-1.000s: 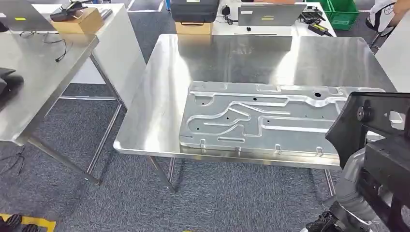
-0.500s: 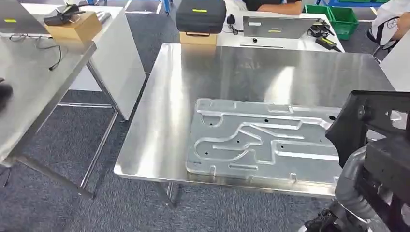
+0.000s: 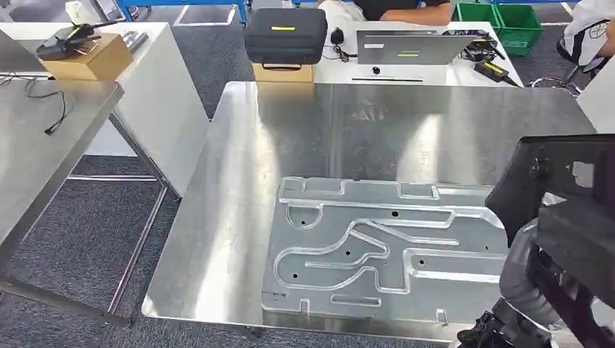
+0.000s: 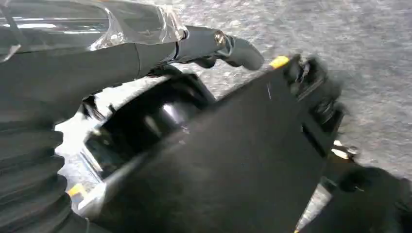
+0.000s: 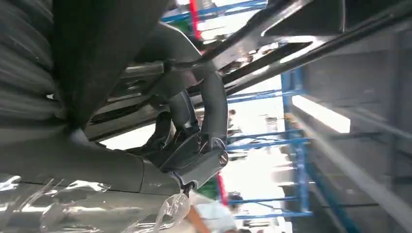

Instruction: Take the parts from the cabinet and place them on the table.

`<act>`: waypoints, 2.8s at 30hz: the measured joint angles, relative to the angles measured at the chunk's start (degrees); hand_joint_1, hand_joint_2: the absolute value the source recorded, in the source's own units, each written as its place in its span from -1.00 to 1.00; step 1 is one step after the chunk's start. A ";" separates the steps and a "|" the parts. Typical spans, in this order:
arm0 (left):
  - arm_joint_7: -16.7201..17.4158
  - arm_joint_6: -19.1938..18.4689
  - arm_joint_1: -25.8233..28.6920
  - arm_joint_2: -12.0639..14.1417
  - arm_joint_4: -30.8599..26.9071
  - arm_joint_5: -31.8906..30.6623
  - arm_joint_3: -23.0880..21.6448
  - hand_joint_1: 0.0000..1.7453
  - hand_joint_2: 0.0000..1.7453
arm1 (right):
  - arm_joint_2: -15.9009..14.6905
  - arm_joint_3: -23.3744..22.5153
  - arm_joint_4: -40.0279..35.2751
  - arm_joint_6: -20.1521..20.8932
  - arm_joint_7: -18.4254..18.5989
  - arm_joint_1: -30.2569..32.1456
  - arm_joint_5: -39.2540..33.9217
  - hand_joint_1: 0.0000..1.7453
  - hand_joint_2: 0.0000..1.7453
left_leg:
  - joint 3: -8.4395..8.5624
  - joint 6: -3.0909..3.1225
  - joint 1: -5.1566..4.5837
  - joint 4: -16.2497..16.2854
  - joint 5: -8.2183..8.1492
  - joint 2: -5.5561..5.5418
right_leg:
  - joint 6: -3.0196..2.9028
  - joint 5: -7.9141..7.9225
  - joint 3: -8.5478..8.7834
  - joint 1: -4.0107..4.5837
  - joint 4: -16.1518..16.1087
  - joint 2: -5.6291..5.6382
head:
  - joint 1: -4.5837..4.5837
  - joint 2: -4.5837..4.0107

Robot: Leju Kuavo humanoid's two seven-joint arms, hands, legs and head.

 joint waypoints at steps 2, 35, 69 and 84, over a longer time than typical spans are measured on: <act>-0.59 0.00 -0.33 0.00 0.00 0.50 0.00 -1.00 1.00 | -0.44 -1.18 0.96 0.00 8.18 -1.40 0.75 1.00 1.00 | -1.92 -0.10 0.26 -1.24 -1.90 0.08 | 0.23 -1.44 2.05 -0.13 -0.01 0.15 | 0.00 0.00; -13.00 -2.86 -2.35 -0.72 0.00 15.87 8.98 -1.00 -1.00 | -28.55 -4.05 28.28 4.96 55.71 -16.24 32.15 -1.00 -1.00 | -1.96 3.36 -1.20 -11.48 12.40 0.36 | 0.96 -0.75 -0.44 0.91 0.91 0.08 | 0.00 0.00; -7.43 0.09 -1.93 -0.68 0.00 19.30 13.05 -1.00 -1.00 | -25.68 3.56 34.71 0.75 43.69 -17.04 12.38 -1.00 -1.00 | 1.57 6.12 -3.21 -17.05 12.44 0.74 | 3.12 1.63 -3.32 0.23 1.27 -0.24 | 0.63 0.00; -7.91 1.05 -1.55 -0.94 0.00 20.35 13.05 -1.00 -1.00 | -19.06 4.11 27.28 -0.04 24.69 -12.28 -2.41 -1.00 -1.00 | -1.36 3.78 -2.30 -17.88 17.24 0.95 | 4.29 -2.98 4.35 -0.04 -0.46 0.18 | 0.96 0.00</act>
